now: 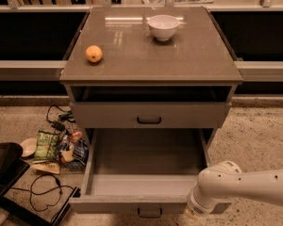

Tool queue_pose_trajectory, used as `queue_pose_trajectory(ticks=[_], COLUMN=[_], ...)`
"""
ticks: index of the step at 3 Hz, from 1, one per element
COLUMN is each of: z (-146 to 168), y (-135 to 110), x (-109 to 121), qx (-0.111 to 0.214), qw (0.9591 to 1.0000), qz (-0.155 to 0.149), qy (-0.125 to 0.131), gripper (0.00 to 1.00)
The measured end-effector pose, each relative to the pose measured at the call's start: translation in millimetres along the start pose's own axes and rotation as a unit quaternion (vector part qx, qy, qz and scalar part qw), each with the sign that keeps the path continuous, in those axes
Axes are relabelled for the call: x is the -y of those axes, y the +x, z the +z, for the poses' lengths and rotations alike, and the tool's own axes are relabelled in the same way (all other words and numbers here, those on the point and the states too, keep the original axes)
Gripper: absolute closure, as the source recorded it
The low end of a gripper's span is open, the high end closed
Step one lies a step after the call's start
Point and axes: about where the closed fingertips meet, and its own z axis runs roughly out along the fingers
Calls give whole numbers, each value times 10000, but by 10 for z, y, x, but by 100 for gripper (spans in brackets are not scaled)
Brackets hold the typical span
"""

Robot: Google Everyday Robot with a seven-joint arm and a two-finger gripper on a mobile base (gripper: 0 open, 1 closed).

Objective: Open middle drawer

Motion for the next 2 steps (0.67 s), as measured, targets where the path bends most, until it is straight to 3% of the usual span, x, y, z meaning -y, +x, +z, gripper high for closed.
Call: queue_pose_trajectory(ticks=[1,2], z=[0,-54], y=[0,39], x=[-1,-122], qx=[0,-55], qw=[10000,10000], qz=[0,64], qy=[0,42], gripper=[96,100])
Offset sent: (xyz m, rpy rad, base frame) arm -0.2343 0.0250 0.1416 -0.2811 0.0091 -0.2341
